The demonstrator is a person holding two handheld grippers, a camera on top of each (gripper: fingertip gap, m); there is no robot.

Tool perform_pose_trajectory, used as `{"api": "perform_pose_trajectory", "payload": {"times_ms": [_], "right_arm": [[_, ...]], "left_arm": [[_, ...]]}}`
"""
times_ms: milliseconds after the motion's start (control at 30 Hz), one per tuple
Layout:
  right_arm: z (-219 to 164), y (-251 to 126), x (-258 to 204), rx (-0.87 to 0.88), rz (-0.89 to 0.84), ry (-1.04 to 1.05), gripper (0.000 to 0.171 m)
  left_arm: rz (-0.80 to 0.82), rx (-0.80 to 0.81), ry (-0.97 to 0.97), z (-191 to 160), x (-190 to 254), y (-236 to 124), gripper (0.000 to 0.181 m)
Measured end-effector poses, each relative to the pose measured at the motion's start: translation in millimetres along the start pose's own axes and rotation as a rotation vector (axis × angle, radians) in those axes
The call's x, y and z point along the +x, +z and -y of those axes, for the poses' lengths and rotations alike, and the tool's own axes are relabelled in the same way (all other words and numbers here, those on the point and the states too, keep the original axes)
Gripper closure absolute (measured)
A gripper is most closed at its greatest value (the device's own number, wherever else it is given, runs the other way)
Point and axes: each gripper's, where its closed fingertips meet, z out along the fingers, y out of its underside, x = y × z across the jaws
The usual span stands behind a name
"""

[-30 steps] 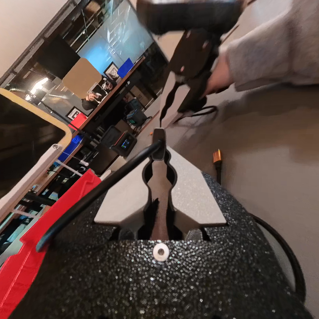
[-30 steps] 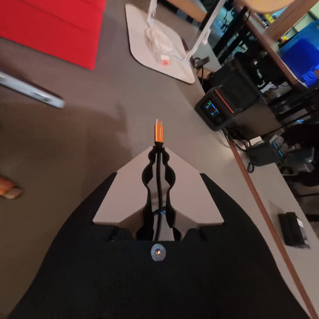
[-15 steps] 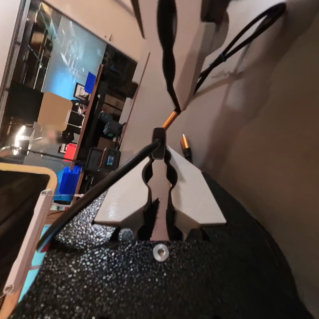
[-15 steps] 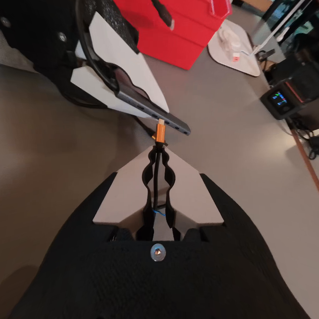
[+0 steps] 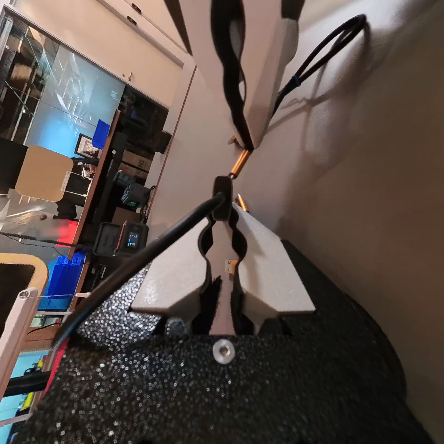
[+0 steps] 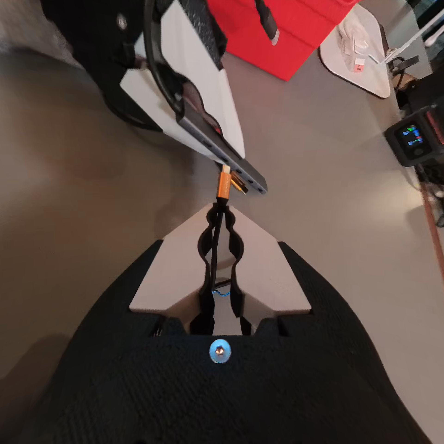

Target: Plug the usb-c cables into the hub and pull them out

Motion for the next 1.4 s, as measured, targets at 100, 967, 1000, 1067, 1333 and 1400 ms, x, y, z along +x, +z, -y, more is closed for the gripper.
{"api": "perform_pose_trajectory", "payload": {"times_ms": [100, 967, 1000, 1067, 1333, 1400], "right_arm": [[-0.1, 2.6, -1.8, -0.057, -0.044, -0.091, 0.166], [-4.0, 0.6, -5.3, -0.082, -0.016, -0.065, 0.166], [-4.2, 0.7, -5.4, -0.082, -0.015, -0.063, 0.166], [-4.6, 0.7, -5.1, -0.081, -0.014, -0.06, 0.166], [-6.0, 0.7, -5.0, -0.078, -0.008, -0.056, 0.166], [-5.1, 0.6, -5.0, -0.074, -0.009, -0.056, 0.166]], "left_arm": [[0.004, -0.011, 0.008, 0.5, 0.6, 1.1, 0.174], [0.044, -0.112, 0.232, 0.1, 6.0, 5.5, 0.172], [0.044, -0.113, 0.237, 0.0, 6.0, 5.6, 0.173], [0.043, -0.115, 0.246, 0.2, 6.2, 5.7, 0.173], [0.048, -0.127, 0.295, -0.3, 7.5, 6.6, 0.173], [0.046, -0.122, 0.28, -0.6, 6.3, 6.1, 0.173]]}}
